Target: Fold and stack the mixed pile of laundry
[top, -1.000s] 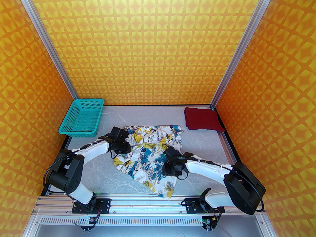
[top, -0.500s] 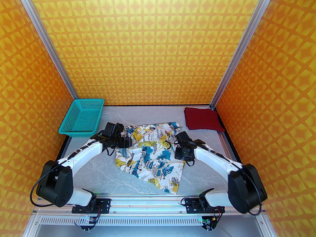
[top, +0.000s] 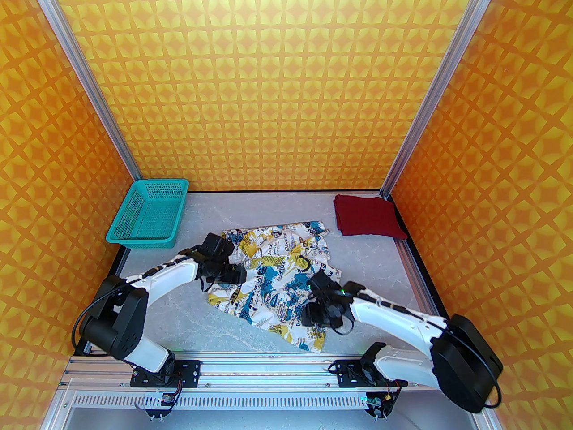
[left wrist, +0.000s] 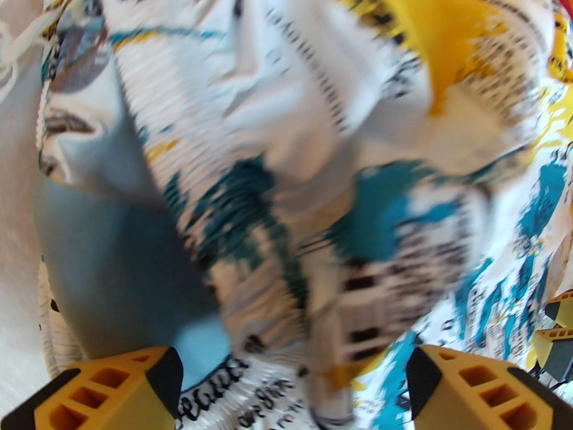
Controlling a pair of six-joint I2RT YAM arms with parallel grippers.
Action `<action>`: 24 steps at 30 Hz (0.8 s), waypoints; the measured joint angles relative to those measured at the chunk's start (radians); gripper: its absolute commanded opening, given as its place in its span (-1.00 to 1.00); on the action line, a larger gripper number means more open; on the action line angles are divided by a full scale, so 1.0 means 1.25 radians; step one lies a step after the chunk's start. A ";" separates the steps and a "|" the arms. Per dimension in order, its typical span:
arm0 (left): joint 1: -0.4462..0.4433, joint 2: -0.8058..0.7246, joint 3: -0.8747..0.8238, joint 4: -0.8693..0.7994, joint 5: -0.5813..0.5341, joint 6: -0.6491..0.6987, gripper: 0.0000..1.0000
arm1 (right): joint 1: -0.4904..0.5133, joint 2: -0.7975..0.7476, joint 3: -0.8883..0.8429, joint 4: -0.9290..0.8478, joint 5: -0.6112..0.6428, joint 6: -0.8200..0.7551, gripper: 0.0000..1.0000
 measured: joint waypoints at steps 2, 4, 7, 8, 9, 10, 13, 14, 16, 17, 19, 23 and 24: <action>0.000 0.000 -0.017 0.005 0.000 -0.008 0.13 | 0.000 -0.004 -0.016 0.007 -0.003 0.016 0.02; 0.000 0.000 -0.027 0.011 0.000 -0.019 -0.25 | 0.000 -0.002 -0.020 0.028 -0.005 0.037 -0.20; 0.000 -0.006 -0.030 0.028 0.001 -0.030 -0.71 | 0.000 0.023 -0.021 0.070 -0.004 0.066 -0.58; 0.000 -0.018 -0.031 0.036 0.000 -0.031 -0.84 | -0.001 0.035 -0.015 0.077 0.000 0.070 -0.69; 0.000 -0.035 -0.032 0.041 0.000 -0.035 -0.95 | -0.004 0.048 -0.007 0.082 0.007 0.070 -0.84; 0.000 -0.054 -0.032 0.045 0.000 -0.039 -1.00 | -0.010 0.061 0.002 0.087 0.016 0.067 -1.00; 0.003 -0.124 -0.031 0.060 0.000 -0.042 -1.00 | -0.065 0.087 0.031 0.097 0.050 0.050 -1.00; 0.006 -0.148 -0.027 0.060 0.001 -0.042 -1.00 | -0.093 0.092 0.046 0.089 0.065 0.036 -1.00; 0.015 -0.182 -0.013 0.057 0.000 -0.042 -1.00 | -0.143 0.097 0.098 0.056 0.097 0.000 -1.00; 0.021 -0.193 0.000 0.055 0.000 -0.042 -1.00 | -0.168 0.097 0.141 0.033 0.115 -0.022 -1.00; 0.032 -0.210 0.036 0.046 0.000 -0.042 -1.00 | -0.202 0.095 0.218 0.007 0.139 -0.058 -1.00; 0.038 -0.243 0.129 0.016 0.000 -0.034 -1.00 | -0.253 0.054 0.364 -0.045 0.175 -0.131 -1.00; 0.038 -0.253 0.157 0.005 0.000 -0.028 -1.00 | -0.258 0.034 0.395 -0.062 0.185 -0.146 -1.00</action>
